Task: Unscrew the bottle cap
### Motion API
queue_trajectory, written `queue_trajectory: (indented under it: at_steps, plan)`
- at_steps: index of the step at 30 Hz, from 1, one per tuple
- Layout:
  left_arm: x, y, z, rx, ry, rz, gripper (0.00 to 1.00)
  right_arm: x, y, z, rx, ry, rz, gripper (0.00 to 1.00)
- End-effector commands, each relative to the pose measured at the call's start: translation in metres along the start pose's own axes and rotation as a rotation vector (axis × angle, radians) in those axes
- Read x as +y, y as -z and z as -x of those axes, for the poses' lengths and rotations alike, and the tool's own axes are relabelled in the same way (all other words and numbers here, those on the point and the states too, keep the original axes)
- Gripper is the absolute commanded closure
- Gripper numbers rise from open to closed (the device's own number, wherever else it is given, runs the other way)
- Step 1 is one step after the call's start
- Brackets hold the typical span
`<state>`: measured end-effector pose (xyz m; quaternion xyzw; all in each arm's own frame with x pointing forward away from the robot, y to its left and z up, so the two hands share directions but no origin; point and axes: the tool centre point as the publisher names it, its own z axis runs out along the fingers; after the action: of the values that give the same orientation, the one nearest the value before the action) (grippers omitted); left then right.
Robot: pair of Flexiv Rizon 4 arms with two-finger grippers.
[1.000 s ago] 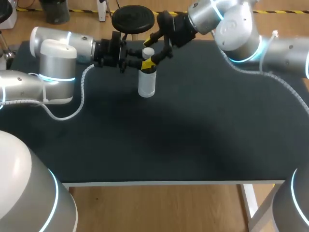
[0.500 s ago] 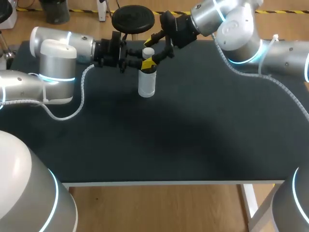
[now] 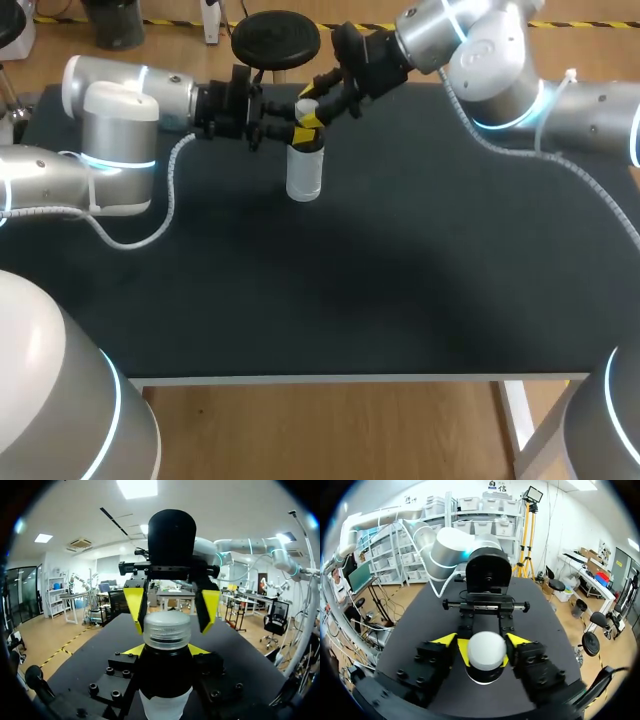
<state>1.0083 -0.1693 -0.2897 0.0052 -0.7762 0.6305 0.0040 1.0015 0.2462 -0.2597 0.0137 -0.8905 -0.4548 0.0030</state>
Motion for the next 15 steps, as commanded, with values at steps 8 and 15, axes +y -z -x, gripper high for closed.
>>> queue_trajectory:
  at_steps: [8,15]
  plan:
    - [0.0002,0.0004,0.0023,0.000,0.001,0.002,1.00,-0.0016,-0.0023,0.0028,0.071,0.050,0.005,1.00]
    - [0.0002,0.0004,0.0023,0.000,0.001,0.002,1.00,-0.0032,-0.0041,0.0067,0.179,0.135,0.055,1.00]
